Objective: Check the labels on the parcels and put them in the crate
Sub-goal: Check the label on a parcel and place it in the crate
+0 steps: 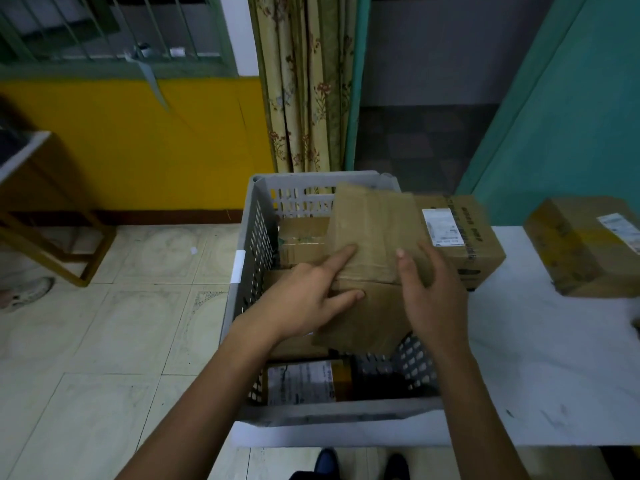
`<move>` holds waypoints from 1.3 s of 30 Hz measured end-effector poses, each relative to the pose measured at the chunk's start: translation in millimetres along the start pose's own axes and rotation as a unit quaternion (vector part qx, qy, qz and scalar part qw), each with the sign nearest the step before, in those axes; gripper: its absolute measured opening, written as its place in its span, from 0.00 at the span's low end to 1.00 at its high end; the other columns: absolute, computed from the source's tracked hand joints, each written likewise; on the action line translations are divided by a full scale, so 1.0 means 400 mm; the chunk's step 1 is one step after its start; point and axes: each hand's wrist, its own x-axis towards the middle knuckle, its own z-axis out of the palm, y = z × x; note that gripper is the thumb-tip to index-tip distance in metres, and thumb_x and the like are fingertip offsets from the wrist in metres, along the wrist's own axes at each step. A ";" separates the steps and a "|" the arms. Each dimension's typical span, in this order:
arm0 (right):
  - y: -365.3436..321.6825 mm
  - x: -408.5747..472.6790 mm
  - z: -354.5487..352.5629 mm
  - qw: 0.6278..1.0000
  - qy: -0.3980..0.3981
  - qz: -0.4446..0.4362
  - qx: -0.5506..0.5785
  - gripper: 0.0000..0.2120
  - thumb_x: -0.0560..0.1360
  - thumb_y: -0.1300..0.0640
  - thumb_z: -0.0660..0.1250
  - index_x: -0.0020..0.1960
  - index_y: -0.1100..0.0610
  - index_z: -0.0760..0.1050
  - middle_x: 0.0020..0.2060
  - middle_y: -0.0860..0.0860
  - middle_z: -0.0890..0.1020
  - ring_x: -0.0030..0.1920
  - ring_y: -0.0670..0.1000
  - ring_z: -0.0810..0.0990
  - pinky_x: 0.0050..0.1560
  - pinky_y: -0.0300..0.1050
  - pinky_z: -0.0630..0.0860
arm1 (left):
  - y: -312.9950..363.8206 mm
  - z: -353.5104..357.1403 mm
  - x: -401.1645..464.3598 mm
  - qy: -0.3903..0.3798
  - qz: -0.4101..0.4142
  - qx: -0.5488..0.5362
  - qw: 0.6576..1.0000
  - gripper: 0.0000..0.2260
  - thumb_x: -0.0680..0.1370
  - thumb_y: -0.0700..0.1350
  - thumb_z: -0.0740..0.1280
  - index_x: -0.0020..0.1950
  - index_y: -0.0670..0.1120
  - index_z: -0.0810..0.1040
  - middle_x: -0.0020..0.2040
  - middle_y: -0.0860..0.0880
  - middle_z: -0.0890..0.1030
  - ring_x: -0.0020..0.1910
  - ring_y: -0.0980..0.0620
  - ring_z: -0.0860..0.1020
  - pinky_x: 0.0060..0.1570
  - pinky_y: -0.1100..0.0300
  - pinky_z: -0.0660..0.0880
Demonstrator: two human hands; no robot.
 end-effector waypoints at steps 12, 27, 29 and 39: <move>0.020 -0.044 0.096 0.995 -0.011 -0.083 0.051 0.25 0.78 0.53 0.72 0.73 0.49 0.71 0.73 0.45 0.70 0.70 0.45 0.69 0.66 0.43 0.68 | -0.044 0.058 -0.005 0.201 -0.181 -0.371 0.889 0.29 0.78 0.53 0.72 0.76 0.58 0.63 0.53 0.66 0.74 0.54 0.60 0.79 0.50 0.69 0.76; 0.049 -0.008 0.018 0.987 -0.066 -0.060 -0.133 0.28 0.79 0.49 0.66 0.77 0.47 0.62 0.67 0.51 0.63 0.57 0.49 0.73 0.51 0.40 0.70 | -0.021 0.172 0.011 0.121 -0.171 -0.233 0.950 0.42 0.75 0.59 0.72 0.80 0.49 0.54 0.76 0.49 0.70 0.71 0.50 0.72 0.71 0.53 0.69; 0.036 -0.005 0.025 0.982 -0.059 -0.051 -0.172 0.32 0.79 0.39 0.64 0.78 0.47 0.59 0.65 0.52 0.62 0.59 0.50 0.72 0.51 0.42 0.69 | -0.027 0.163 0.011 0.113 -0.166 -0.232 0.952 0.39 0.76 0.56 0.73 0.79 0.49 0.56 0.74 0.49 0.71 0.69 0.50 0.73 0.69 0.56 0.70; 0.024 0.013 0.039 0.951 -0.108 -0.032 -0.286 0.30 0.78 0.37 0.64 0.73 0.52 0.63 0.62 0.57 0.64 0.60 0.59 0.72 0.52 0.48 0.72 | -0.063 0.171 0.029 0.063 -0.169 -0.253 0.950 0.29 0.75 0.59 0.74 0.71 0.51 0.70 0.64 0.54 0.81 0.60 0.54 0.80 0.60 0.57 0.77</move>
